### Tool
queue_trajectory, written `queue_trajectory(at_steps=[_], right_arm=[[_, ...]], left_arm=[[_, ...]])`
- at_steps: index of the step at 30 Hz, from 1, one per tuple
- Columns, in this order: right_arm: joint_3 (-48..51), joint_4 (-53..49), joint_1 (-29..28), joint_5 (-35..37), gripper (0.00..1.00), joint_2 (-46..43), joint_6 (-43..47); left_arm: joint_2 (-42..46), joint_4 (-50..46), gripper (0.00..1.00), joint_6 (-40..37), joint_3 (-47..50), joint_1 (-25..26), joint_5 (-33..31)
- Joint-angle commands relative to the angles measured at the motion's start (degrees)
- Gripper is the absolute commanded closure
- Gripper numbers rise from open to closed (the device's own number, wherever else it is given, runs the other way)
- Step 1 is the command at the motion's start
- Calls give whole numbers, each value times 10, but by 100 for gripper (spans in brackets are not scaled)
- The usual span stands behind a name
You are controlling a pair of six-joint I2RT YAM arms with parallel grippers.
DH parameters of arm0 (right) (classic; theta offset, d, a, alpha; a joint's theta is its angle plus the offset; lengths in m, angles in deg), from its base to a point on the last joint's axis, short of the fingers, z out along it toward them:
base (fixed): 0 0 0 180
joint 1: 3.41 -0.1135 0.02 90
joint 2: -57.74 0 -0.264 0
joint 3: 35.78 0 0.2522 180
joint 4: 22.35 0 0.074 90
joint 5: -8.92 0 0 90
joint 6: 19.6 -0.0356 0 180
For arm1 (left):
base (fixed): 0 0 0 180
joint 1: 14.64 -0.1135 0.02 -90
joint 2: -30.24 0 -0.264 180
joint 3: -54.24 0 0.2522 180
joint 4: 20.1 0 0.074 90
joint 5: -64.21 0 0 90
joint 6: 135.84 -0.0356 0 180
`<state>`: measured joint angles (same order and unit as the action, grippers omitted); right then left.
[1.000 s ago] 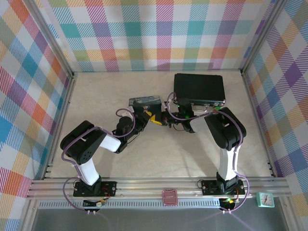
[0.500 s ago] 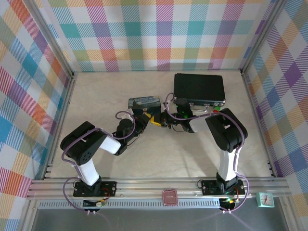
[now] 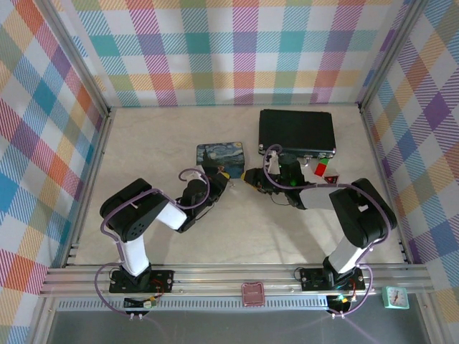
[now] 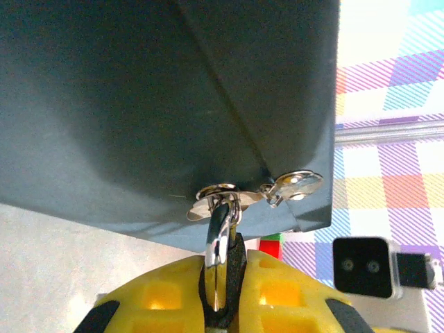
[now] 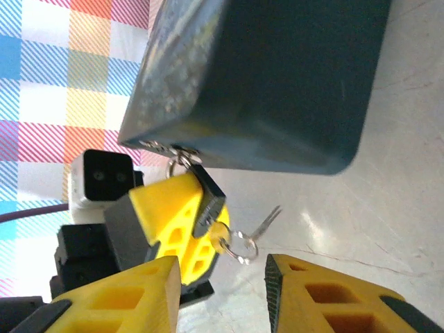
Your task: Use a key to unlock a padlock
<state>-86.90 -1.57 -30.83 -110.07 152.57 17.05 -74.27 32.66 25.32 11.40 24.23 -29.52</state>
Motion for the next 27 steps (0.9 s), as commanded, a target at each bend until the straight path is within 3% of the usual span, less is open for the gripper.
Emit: queue_trajectory(at_steps=[1, 20, 27], right_arm=[[6, 6, -10, 16, 61, -11, 33], [-40, 167, -32, -22, 68, 89, 29], [-45, 178, -37, -40, 72, 108, 17]], left_arm=[[12, 14, 100, -3, -22, 4, -20], [39, 3, 100, 16, -20, 9, 13], [36, 13, 100, 22, -17, 9, 15]])
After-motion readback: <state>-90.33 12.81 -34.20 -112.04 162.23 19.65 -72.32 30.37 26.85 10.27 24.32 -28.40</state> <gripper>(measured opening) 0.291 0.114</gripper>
